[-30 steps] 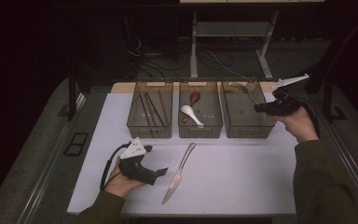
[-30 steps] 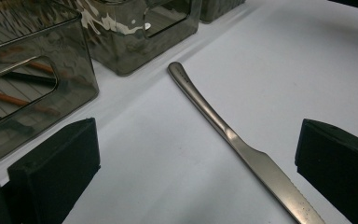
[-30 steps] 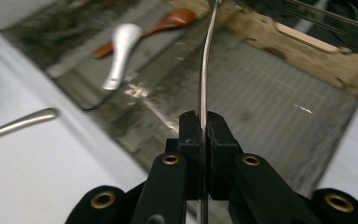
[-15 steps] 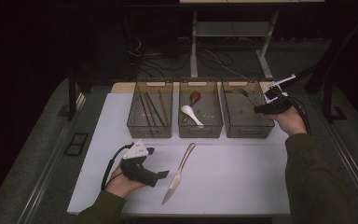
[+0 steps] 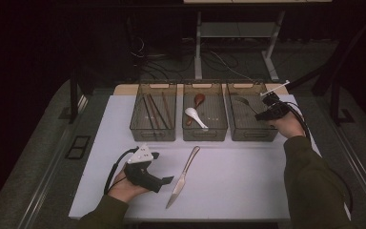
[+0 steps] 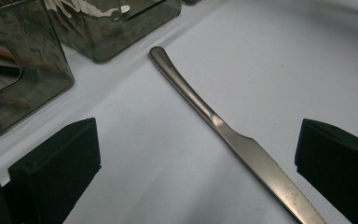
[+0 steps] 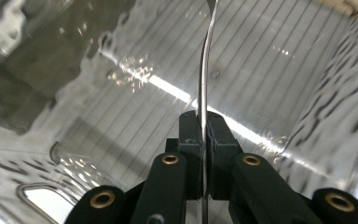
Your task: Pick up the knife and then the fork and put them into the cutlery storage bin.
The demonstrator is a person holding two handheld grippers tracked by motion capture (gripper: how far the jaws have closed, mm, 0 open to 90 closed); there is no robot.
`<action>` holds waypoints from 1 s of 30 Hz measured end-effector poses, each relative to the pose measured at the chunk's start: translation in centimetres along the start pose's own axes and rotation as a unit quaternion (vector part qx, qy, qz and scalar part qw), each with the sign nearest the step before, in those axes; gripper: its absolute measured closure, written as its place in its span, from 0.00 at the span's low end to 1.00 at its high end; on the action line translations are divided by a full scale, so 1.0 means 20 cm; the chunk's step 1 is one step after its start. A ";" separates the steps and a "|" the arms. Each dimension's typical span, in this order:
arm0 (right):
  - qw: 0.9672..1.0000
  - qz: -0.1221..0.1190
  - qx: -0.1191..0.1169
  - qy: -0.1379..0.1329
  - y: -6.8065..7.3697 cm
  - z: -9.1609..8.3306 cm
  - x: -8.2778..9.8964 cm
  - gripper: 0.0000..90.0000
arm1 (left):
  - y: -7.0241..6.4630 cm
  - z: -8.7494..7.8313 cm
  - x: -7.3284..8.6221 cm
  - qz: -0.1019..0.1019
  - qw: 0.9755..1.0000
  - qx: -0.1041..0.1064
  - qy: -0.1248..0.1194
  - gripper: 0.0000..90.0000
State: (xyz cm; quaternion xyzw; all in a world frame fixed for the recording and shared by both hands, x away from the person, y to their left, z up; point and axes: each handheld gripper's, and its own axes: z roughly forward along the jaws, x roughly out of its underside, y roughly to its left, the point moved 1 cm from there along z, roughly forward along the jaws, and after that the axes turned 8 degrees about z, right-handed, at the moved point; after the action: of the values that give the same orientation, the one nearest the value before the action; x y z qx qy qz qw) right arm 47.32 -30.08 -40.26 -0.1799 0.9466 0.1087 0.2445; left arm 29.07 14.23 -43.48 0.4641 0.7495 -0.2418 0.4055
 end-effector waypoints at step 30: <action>0.985 -0.019 -0.058 -0.161 0.16 -0.33 0.21 0.33 | 0.00 0.01 0.00 -0.016 0.999 -0.028 0.025 0.00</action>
State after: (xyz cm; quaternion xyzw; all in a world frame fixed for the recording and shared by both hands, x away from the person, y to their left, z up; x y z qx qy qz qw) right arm 39.80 -30.44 -36.33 -0.1915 0.8836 0.1858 0.3848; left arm 29.17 14.08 -43.54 0.4466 0.7733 -0.2156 0.3952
